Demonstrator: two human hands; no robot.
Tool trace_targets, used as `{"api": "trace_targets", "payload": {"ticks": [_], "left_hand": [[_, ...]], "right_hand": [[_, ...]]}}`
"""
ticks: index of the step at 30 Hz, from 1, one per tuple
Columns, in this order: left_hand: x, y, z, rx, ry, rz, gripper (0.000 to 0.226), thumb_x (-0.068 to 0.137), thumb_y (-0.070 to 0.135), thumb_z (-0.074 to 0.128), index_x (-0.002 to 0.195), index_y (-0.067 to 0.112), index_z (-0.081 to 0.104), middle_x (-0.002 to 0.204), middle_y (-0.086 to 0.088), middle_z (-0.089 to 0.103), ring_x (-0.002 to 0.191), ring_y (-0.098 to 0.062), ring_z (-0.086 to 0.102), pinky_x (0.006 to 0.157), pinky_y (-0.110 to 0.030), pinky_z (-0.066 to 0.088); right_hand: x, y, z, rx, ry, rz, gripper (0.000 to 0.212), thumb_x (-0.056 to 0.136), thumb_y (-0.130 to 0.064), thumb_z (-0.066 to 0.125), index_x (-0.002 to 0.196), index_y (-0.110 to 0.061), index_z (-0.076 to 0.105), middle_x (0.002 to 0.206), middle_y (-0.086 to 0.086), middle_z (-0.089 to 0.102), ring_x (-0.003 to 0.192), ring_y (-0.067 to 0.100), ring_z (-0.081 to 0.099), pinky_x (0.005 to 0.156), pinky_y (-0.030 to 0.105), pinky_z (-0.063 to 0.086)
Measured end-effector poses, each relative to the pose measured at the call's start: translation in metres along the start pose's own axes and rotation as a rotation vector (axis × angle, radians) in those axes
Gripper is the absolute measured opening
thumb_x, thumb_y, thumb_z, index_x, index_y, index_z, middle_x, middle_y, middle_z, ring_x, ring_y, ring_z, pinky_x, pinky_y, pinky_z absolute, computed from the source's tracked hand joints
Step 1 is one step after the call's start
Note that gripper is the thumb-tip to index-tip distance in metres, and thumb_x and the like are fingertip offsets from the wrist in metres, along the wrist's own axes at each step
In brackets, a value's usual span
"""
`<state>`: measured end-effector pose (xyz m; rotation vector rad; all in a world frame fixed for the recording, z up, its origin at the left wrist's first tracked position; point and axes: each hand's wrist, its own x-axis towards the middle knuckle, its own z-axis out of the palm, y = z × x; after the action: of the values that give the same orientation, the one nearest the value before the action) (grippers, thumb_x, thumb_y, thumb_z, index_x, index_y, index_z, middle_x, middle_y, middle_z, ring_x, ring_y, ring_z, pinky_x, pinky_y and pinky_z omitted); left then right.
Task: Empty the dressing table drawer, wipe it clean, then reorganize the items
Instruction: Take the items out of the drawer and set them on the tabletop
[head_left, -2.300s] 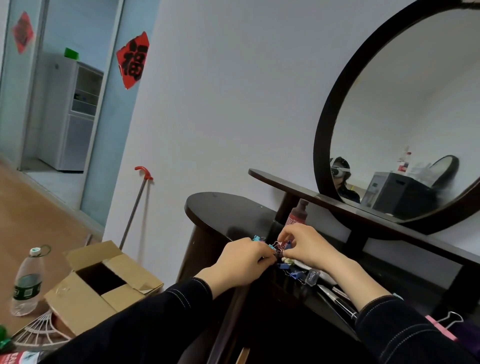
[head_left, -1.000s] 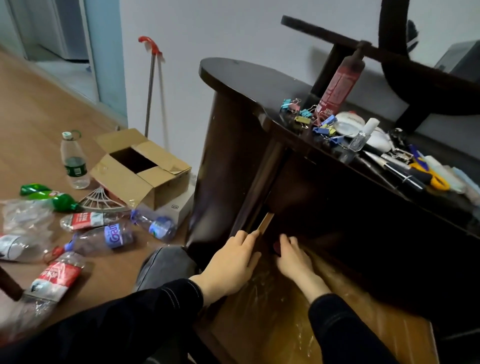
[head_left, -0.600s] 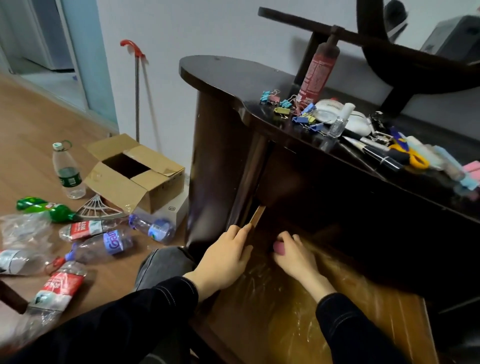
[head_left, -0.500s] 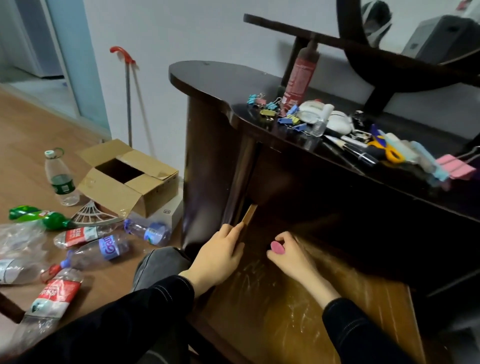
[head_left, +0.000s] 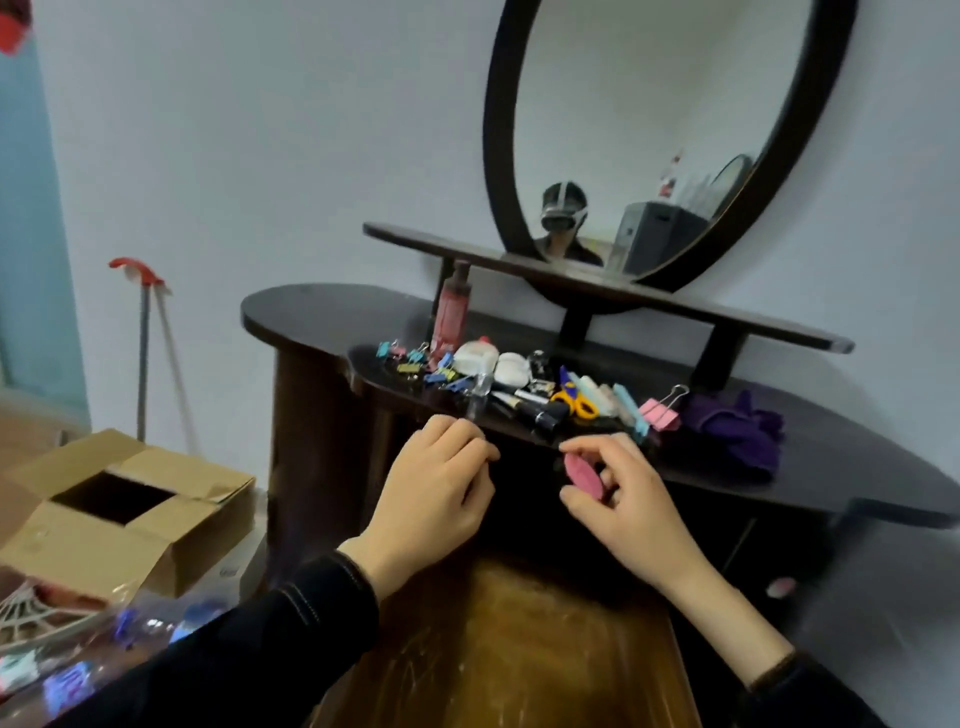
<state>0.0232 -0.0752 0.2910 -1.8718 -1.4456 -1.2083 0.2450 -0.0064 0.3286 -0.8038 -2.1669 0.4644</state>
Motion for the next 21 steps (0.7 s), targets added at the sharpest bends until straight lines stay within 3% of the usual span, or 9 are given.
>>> {"api": "trace_targets", "payload": {"ticks": [2,4,7,10,15,21], "left_hand": [[0.020,0.007,0.006,0.005,-0.025,-0.006,0.020,0.091,0.017,0.058,0.107,0.015,0.071,0.111,0.003,0.063,0.106,-0.022,0.056,0.082,-0.036,0.048],[0.028,0.009,0.017,0.018,-0.113,-0.024,0.030,0.089,0.022,0.060,0.117,0.016,0.070,0.119,0.004,0.064,0.115,-0.022,0.056,0.090,-0.037,0.047],[0.025,0.003,0.036,0.123,-0.175,-0.003,0.045,0.084,0.028,0.061,0.127,0.018,0.067,0.126,0.003,0.064,0.119,-0.022,0.057,0.101,-0.038,0.044],[0.022,0.001,0.047,0.122,-0.138,-0.049,0.048,0.081,0.032,0.061,0.128,0.020,0.066,0.125,0.004,0.063,0.118,-0.021,0.057,0.104,-0.037,0.040],[0.019,0.003,0.050,0.133,-0.101,-0.053,0.050,0.079,0.033,0.062,0.128,0.021,0.066,0.125,0.005,0.063,0.118,-0.020,0.055,0.105,-0.035,0.038],[0.020,0.009,0.051,0.139,-0.099,-0.100,0.049,0.077,0.034,0.060,0.124,0.021,0.066,0.122,0.005,0.061,0.117,-0.020,0.055,0.107,-0.034,0.034]], "right_hand": [[0.022,0.002,-0.016,-0.029,0.047,0.040,0.034,0.072,-0.038,0.068,0.106,-0.037,0.064,0.120,-0.008,0.059,0.090,0.004,0.045,0.084,0.026,0.045],[0.041,0.011,-0.026,-0.076,0.047,0.113,0.031,0.078,-0.027,0.073,0.104,-0.040,0.062,0.118,-0.004,0.058,0.099,0.015,0.049,0.096,0.040,0.046],[0.060,0.029,-0.031,-0.069,0.073,0.221,0.032,0.080,-0.020,0.076,0.102,-0.038,0.063,0.112,-0.007,0.056,0.113,0.015,0.058,0.092,0.026,0.043],[0.067,0.043,-0.030,-0.081,0.135,0.241,0.030,0.077,-0.023,0.079,0.102,-0.033,0.066,0.104,-0.013,0.055,0.100,0.007,0.058,0.075,0.013,0.039],[0.066,0.051,-0.026,-0.212,0.135,0.259,0.020,0.081,-0.031,0.075,0.100,-0.032,0.069,0.103,-0.014,0.059,0.095,0.007,0.058,0.072,0.026,0.047],[0.058,0.043,-0.019,-0.213,0.182,0.291,0.031,0.087,-0.033,0.072,0.117,-0.033,0.067,0.115,-0.016,0.059,0.104,0.002,0.053,0.070,0.015,0.041]]}}
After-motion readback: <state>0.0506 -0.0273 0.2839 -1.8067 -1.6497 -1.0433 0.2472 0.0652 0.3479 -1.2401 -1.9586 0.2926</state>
